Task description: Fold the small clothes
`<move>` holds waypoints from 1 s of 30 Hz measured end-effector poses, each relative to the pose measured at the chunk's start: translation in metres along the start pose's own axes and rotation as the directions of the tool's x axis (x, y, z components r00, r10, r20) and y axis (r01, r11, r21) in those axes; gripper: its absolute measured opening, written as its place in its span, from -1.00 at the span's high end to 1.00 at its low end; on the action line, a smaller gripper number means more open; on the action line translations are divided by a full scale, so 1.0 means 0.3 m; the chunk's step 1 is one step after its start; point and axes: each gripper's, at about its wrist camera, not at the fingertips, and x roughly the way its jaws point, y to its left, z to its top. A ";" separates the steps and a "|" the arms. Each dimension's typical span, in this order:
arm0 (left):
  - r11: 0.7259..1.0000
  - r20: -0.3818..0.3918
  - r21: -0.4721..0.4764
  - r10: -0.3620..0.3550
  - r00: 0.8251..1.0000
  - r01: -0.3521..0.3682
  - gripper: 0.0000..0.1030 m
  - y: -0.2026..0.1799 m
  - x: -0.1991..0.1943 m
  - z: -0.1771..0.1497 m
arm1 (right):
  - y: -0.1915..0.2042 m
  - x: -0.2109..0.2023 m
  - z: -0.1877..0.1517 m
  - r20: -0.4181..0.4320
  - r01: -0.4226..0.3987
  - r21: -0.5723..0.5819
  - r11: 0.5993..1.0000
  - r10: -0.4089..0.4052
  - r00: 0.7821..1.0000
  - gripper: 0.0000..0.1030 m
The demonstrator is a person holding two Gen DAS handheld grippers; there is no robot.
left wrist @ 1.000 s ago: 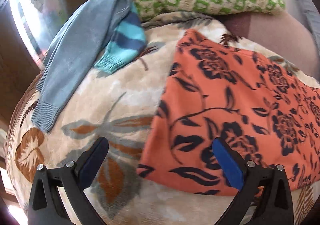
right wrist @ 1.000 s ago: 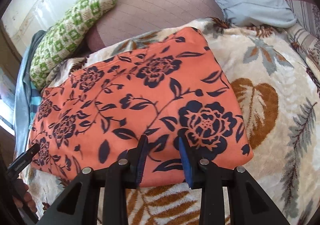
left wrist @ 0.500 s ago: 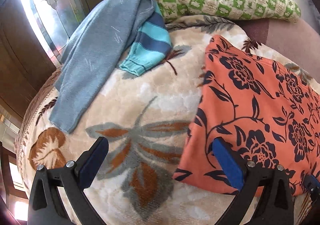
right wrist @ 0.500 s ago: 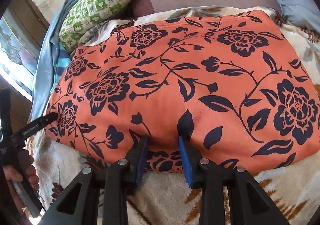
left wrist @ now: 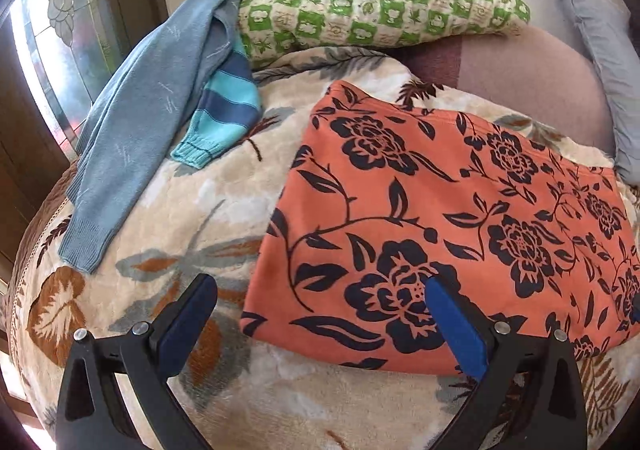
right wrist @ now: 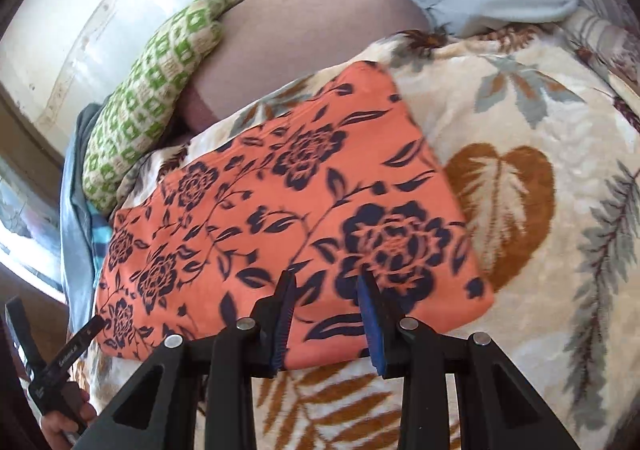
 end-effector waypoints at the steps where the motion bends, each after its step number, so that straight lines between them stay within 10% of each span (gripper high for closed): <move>1: 1.000 -0.028 0.017 0.021 0.999 -0.021 -1.00 -0.011 0.026 -0.009 | -0.036 0.022 0.004 -0.033 0.020 0.023 1.000 -0.019 0.999 0.32; 7: 0.993 -0.156 -0.112 -0.049 0.986 0.032 -1.00 0.056 0.116 -0.027 | -0.076 0.071 0.004 -0.086 0.031 0.027 0.999 -0.029 0.996 0.32; 14: 0.972 -0.104 -0.234 -0.025 0.994 0.000 -1.00 0.196 0.023 -0.008 | -0.025 0.059 0.008 -0.078 0.094 0.005 0.996 -0.094 0.993 0.32; 21: 0.939 -0.088 -0.341 0.001 0.996 -0.031 -1.00 0.321 0.006 -0.010 | 0.187 0.003 -0.043 0.003 -0.050 -0.179 0.982 0.052 0.999 0.31; 30: 0.952 -0.171 -0.305 -0.027 0.985 -0.027 -1.00 0.323 0.086 -0.029 | 0.345 0.198 -0.175 -0.217 -0.071 -0.275 0.959 0.010 0.976 0.26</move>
